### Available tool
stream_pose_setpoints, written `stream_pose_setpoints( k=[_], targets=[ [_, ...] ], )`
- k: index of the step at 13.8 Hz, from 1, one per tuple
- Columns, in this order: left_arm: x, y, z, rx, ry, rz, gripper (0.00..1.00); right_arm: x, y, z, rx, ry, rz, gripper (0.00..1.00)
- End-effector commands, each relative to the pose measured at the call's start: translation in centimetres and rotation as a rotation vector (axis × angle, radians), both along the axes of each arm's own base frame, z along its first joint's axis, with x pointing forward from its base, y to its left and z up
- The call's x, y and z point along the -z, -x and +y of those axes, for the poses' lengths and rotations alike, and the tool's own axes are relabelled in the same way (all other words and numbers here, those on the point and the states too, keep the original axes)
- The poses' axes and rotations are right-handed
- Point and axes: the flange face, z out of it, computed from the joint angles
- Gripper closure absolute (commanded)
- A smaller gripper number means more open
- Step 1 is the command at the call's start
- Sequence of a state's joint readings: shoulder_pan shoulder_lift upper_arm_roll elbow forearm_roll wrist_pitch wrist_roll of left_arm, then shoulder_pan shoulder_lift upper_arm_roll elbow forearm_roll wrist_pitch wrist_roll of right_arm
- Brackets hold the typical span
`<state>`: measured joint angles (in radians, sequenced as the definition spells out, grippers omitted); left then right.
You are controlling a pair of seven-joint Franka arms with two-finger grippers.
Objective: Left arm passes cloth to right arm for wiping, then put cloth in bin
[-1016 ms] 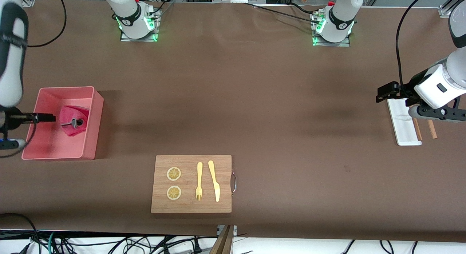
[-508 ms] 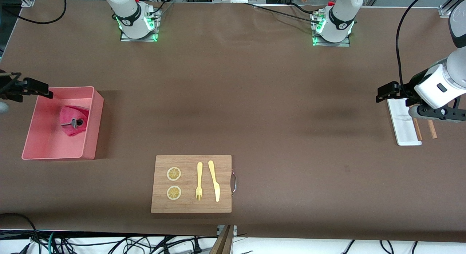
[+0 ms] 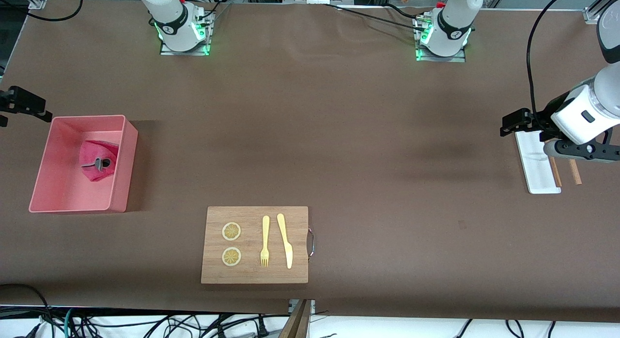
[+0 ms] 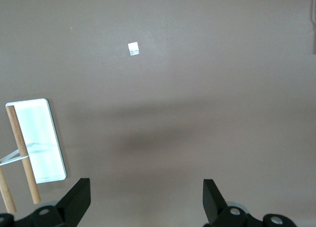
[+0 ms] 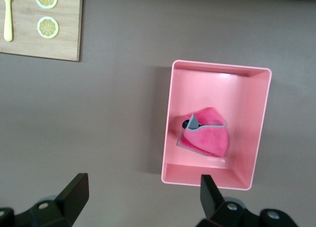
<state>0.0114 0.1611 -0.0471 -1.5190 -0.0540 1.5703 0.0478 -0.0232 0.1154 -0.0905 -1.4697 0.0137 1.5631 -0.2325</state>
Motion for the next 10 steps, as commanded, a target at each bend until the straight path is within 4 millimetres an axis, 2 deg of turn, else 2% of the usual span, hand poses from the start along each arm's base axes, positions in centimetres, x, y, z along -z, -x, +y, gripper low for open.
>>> stream_pose_setpoints(
  k=[1,5,10],
  targets=[
    [-0.9,0.2,-0.2,0.003,0.018,-0.002,0.00,-0.4,1.3,0.1,0.074,0.007,0.014,0.00],
    [-0.9,0.2,-0.2,0.003,0.018,-0.002,0.00,-0.7,1.8,3.2,0.122,0.013,0.048,0.00],
    [-1.0,0.2,-0.3,0.005,0.018,-0.004,0.00,-0.6,1.6,2.7,0.132,0.023,0.055,0.00]
  ],
)
